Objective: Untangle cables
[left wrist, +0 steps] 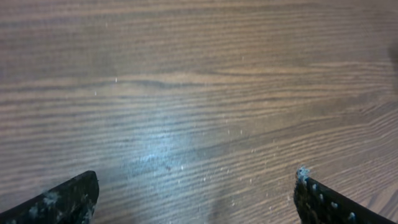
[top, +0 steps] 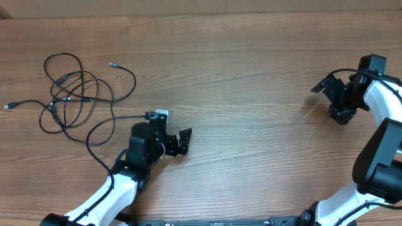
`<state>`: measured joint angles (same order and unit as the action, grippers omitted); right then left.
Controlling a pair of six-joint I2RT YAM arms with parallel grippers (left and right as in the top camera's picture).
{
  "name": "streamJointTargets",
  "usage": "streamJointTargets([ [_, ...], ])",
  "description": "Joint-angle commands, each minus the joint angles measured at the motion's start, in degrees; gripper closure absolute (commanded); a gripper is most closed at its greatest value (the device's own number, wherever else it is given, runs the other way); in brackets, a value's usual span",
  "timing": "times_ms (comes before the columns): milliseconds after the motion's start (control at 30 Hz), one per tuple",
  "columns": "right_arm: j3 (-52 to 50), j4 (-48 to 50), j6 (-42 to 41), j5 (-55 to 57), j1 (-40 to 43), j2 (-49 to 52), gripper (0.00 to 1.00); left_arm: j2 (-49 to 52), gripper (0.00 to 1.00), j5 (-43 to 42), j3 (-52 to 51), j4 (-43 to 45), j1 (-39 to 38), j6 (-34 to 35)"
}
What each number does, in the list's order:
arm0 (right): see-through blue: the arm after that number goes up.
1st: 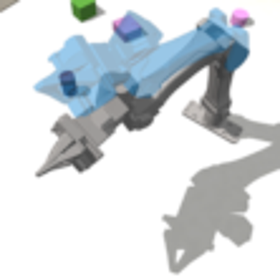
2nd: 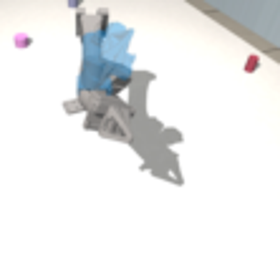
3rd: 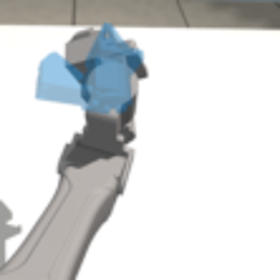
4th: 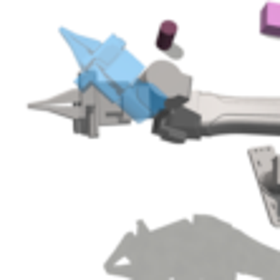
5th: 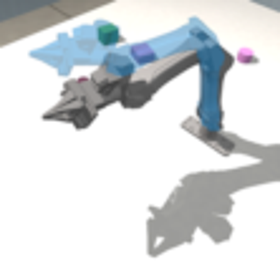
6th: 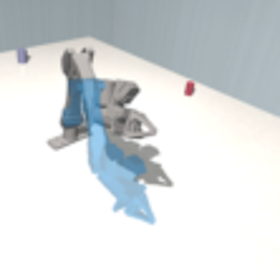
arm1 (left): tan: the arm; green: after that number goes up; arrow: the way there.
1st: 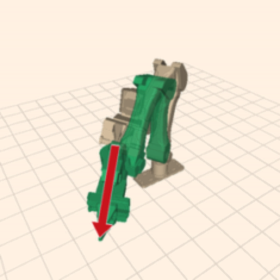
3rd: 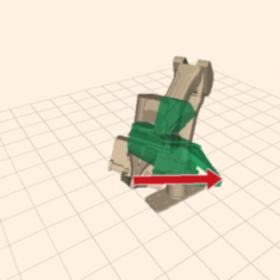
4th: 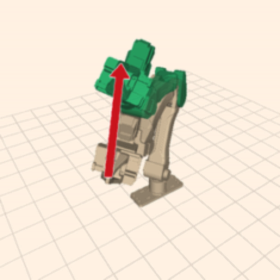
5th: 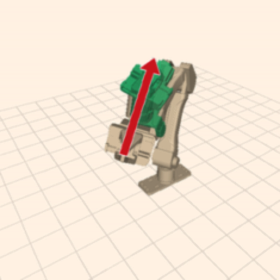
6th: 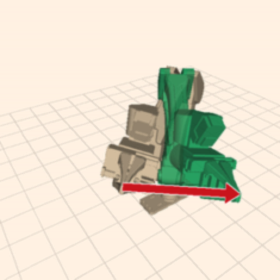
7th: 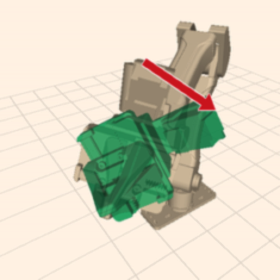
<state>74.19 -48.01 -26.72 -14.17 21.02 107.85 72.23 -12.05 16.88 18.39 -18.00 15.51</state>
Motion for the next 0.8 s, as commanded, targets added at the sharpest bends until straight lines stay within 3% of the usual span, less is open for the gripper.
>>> streamJointTargets([
  [0, 0.9, 0.2, 0.3, 0.0, 0.1, -1.1, 0.00, -0.4, 0.00, -0.3, -0.7, 0.3, -0.1, 0.7],
  [233, 0.9, 0.2, 0.3, 0.0, 0.1, -1.1, 0.00, -2.7, 0.00, 2.3, -4.1, 0.5, -0.1, 0.8],
  [600, 0.9, 0.2, 0.3, 0.0, 0.1, -1.1, 0.00, -11.8, 0.00, 3.7, -16.0, 12.6, 0.0, 0.8],
  [767, 0.9, 0.2, 0.3, 0.0, 0.1, -1.1, 0.00, -17.7, 0.00, 4.6, -16.6, 7.6, 0.1, 0.8],
])
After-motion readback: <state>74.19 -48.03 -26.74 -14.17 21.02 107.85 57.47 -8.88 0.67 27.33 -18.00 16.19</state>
